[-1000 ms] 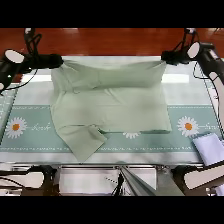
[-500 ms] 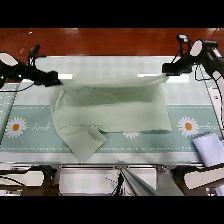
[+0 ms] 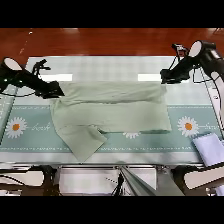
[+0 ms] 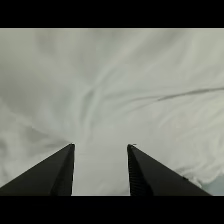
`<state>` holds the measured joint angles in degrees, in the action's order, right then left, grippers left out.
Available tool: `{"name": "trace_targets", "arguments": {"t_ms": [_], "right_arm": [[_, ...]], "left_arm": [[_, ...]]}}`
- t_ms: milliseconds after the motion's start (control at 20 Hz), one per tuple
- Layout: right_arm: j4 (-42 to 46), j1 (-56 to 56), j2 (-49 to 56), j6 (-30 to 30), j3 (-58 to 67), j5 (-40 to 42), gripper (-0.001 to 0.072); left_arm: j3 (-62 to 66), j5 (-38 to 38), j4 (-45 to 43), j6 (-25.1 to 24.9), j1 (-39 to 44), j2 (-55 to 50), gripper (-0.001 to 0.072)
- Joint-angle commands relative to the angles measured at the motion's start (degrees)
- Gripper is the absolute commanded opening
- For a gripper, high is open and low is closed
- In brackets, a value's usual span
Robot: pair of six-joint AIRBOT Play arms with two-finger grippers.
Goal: Fold the shirts.
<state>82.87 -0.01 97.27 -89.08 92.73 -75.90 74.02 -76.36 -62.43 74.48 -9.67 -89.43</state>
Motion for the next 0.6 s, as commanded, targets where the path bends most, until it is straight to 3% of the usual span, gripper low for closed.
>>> {"name": "trace_targets", "arguments": {"t_ms": [0,100,250,350,400,550], "right_arm": [[6.2,-1.5,-3.1,5.1,0.0,-13.0,0.0369],[11.9,-4.0,-6.6,5.3,-0.8,-19.7,0.0376],[6.5,-11.0,-14.6,7.5,-8.5,-16.2,0.0376],[-3.8,-16.8,-19.3,12.8,-17.0,-12.8,0.0400],[-9.6,-19.7,-20.9,14.8,-21.3,-11.6,0.0433],[-21.6,-25.9,-23.5,19.8,-30.8,-8.6,0.0433]], "left_arm": [[0.9,-9.9,0.4,0.1,-4.2,3.3,0.0417],[-2.3,-11.2,0.4,-0.4,-8.2,10.2,0.0417],[-16.8,-7.6,0.9,-2.6,-15.5,22.8,0.0420],[-28.2,-6.8,5.2,-4.6,-19.9,27.5,0.0490],[-32.8,-6.8,7.7,-5.9,-21.1,28.3,0.0492],[-41.8,-6.1,9.0,-9.1,-20.9,28.3,0.0493]]}}
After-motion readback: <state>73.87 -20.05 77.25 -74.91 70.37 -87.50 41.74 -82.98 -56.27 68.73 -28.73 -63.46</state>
